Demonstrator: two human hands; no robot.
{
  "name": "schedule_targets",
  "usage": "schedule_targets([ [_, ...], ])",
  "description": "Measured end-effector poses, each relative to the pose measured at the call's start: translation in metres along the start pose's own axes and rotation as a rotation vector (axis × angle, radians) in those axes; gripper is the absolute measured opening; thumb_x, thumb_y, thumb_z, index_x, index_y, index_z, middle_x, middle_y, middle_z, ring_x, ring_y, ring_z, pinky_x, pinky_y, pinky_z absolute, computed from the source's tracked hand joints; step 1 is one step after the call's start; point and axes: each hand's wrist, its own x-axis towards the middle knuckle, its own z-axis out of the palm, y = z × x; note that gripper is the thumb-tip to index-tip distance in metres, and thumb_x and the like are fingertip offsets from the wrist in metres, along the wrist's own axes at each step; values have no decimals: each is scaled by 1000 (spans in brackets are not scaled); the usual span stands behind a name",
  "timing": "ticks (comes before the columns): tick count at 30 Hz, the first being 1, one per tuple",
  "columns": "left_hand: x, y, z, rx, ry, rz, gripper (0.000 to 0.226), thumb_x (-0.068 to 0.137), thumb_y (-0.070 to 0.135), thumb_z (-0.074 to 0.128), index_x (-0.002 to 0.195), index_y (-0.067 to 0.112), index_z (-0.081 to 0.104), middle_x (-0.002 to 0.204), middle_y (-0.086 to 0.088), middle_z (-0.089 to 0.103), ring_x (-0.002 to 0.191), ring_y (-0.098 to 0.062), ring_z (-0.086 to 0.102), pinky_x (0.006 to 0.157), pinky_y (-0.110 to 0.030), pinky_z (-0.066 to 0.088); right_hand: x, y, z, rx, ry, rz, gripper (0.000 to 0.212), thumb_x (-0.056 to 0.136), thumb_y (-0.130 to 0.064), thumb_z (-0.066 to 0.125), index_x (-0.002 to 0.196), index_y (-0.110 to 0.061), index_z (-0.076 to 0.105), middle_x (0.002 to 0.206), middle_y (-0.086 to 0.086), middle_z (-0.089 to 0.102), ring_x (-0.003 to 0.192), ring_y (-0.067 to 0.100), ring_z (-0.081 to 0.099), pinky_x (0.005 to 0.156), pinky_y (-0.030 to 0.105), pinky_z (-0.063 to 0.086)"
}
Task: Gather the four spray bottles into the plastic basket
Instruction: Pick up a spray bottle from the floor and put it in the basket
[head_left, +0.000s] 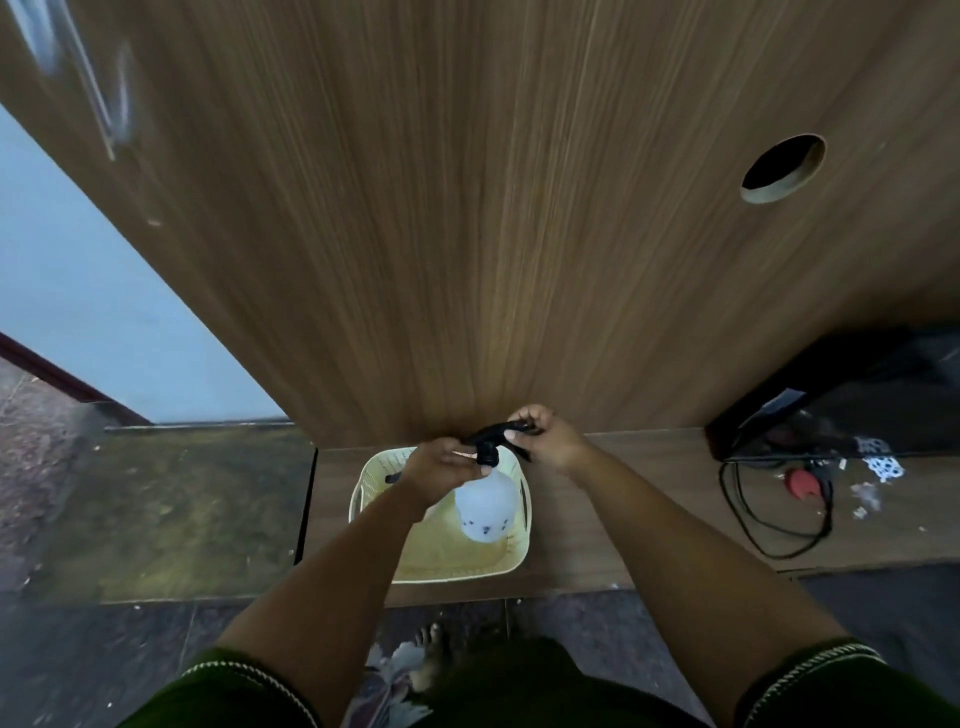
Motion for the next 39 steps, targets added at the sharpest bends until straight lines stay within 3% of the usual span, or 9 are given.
schedule_targets([
  [3,11,-1,-3,84,63,44,41,57,40,82,81,9,70,72,-3,70,78,-18,65,79,-35,51,7,10,2,-147,44,-45,11,88,-9,64,92,-17,58,83,-6,59,82,11,54,74,21,42],
  [7,22,-8,-4,132,118,36,32,77,20,76,107,11,69,82,-7,73,84,-22,68,85,-36,54,13,20,15,-290,49,-76,13,84,-4,65,94,-12,63,87,-1,61,81,13,53,63,11,38],
  [13,27,-14,-3,100,-25,-64,37,80,-10,63,116,-2,63,91,-15,64,81,-32,67,80,-40,58,17,41,35,-321,162,42,15,83,-3,64,85,-17,60,86,6,61,74,19,54,48,7,39],
  [16,32,-21,-4,87,-70,-123,39,79,-11,64,117,0,62,99,-13,62,86,-34,69,80,-39,59,20,50,44,-324,211,86,20,85,0,59,85,-20,59,87,5,59,76,19,53,49,3,38],
  [19,36,-29,-10,115,-55,-110,39,76,-9,68,113,2,66,107,-10,65,88,-25,68,80,-34,58,23,57,53,-350,227,141,17,86,2,56,89,-12,65,93,12,65,77,20,54,59,15,39],
  [24,45,-45,-23,134,9,-92,34,74,-5,67,105,10,70,108,-8,71,99,-27,68,92,-43,56,28,68,64,-311,278,221,22,83,7,55,94,-7,68,99,20,68,76,24,57,64,26,44],
  [30,46,-47,-28,7,100,-48,31,81,-16,48,94,2,69,86,-8,67,87,-26,66,78,-22,54,32,66,71,-327,291,212,17,86,2,59,96,-8,67,97,17,67,76,25,58,62,27,45],
  [34,46,-50,-30,-12,92,-48,39,82,-17,46,72,16,64,85,-9,68,87,-26,66,80,-28,57,31,67,76,-310,288,211,18,86,4,57,97,-6,67,97,16,65,77,25,57,64,27,44],
  [39,42,-46,-35,44,118,-38,28,85,-15,45,90,-1,69,88,-10,66,81,-23,64,56,0,46,31,65,76,-332,277,230,20,86,7,52,97,-5,64,90,11,59,75,24,53,61,26,42],
])
